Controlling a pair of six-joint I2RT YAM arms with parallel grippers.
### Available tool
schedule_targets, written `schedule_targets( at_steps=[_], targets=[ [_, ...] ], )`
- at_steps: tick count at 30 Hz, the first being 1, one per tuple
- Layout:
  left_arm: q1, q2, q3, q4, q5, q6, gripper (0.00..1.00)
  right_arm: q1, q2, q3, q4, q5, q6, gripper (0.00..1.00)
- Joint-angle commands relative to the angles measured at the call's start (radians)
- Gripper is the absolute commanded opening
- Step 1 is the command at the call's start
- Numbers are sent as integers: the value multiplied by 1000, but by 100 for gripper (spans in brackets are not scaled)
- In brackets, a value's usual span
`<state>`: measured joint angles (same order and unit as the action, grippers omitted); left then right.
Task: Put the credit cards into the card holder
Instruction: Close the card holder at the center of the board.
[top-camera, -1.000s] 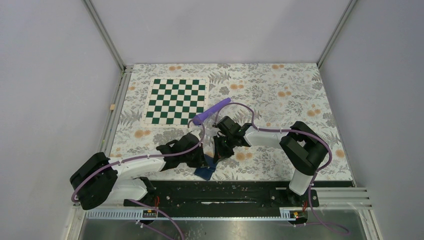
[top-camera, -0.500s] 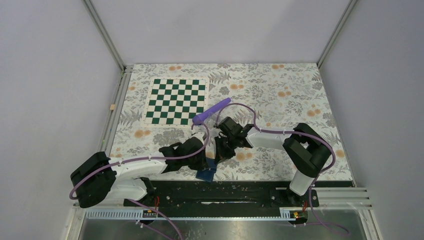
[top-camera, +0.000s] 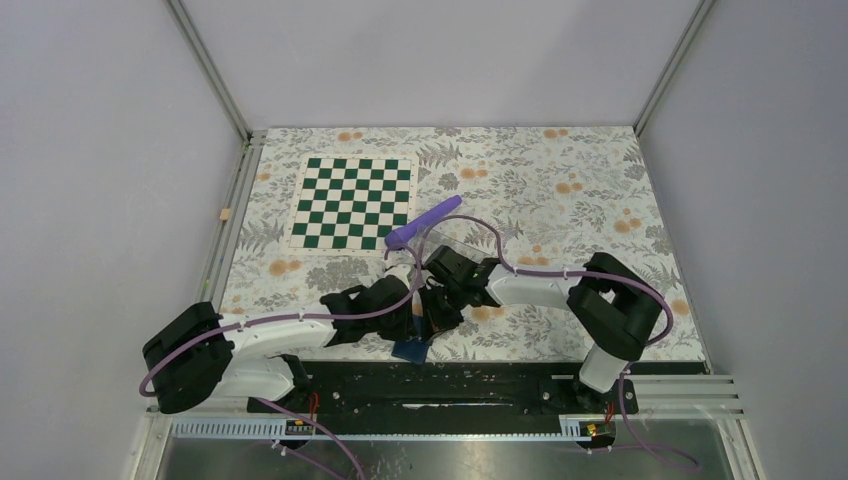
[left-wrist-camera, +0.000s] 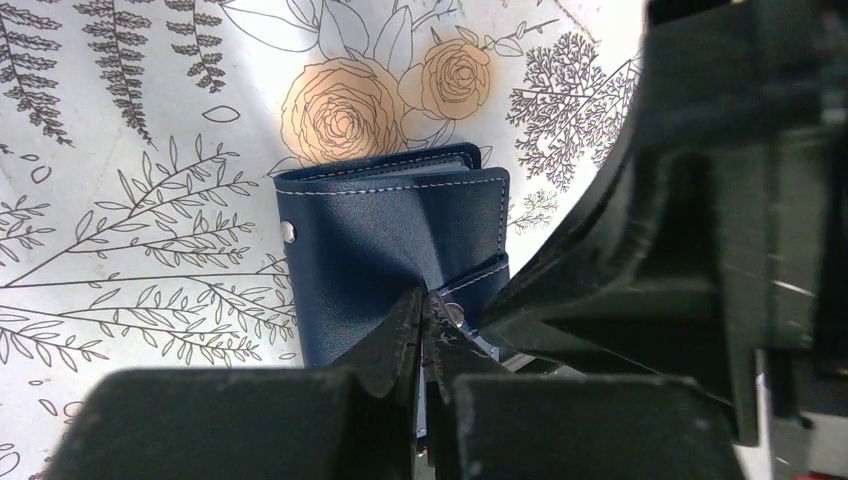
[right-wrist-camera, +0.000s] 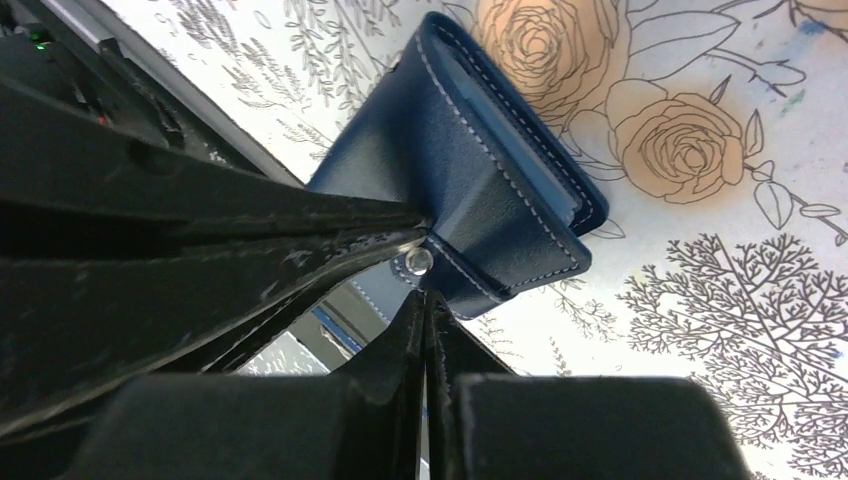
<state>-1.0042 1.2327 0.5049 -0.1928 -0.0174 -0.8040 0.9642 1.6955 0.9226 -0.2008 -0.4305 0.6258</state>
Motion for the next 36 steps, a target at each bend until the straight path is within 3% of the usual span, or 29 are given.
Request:
schedule_targets(
  at_steps=[1,14,22,30,36],
  targets=[
    [-19,36,-6,-88,-23,4,0,10,42,31,-16,18,-14,0],
    [-103,91,-26,-35,-57,-58,0,49,118,38,-91,94,-43,0],
    [-214,118,-91,-16,-112,-208,0,71,187,72,-178,154,-32,0],
    [-212,2,-188,-9,-150,-284,0,73,227,106,-239,201,-27,0],
    [-204,18,-209,43,-122,-291,0,71,166,127,-211,180,-38,0]
  ],
)
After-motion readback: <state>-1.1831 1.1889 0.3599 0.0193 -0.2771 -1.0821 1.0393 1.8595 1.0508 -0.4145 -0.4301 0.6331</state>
